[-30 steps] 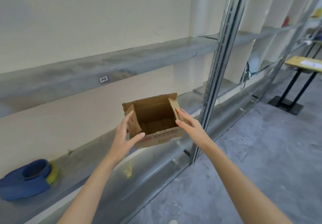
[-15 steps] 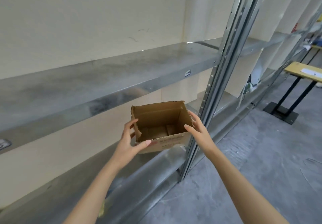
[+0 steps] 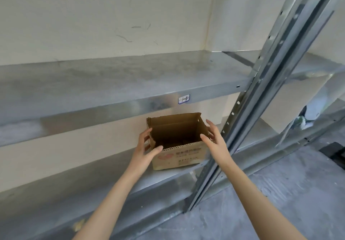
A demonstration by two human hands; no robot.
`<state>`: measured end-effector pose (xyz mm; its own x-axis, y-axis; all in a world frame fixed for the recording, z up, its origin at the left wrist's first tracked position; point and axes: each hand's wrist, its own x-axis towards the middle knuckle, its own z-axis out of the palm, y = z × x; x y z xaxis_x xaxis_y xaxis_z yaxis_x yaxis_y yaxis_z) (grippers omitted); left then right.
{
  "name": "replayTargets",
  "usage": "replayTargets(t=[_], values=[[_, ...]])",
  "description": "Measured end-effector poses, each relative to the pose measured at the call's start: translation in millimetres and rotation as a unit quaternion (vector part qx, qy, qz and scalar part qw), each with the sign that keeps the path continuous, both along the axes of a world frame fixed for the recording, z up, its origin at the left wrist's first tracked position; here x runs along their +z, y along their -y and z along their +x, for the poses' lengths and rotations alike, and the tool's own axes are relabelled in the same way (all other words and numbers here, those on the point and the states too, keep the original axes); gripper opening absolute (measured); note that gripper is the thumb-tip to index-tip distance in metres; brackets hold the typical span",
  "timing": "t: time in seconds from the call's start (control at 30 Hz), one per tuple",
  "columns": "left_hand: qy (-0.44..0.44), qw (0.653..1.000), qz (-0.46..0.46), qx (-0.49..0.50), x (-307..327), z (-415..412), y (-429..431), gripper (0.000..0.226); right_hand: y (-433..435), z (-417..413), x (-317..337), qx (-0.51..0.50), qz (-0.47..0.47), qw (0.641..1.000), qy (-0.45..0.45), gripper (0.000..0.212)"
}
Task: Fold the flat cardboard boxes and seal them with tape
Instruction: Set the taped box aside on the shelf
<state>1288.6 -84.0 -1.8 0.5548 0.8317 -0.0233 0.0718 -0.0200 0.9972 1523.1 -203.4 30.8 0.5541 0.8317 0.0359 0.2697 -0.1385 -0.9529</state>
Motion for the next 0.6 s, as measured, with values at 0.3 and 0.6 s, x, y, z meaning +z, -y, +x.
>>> replayTargets(t=[0.3,0.6], values=[[-0.017,0.995,0.002,0.094,4.8,47.5,16.8,0.066,-14.4,40.9,-13.4,0.01,-0.001,0.998,0.067,0.04],[-0.087,0.968,0.138,0.189,17.7,51.4,20.0,0.054,-28.5,44.3,13.2,0.054,0.021,0.971,0.232,0.036]])
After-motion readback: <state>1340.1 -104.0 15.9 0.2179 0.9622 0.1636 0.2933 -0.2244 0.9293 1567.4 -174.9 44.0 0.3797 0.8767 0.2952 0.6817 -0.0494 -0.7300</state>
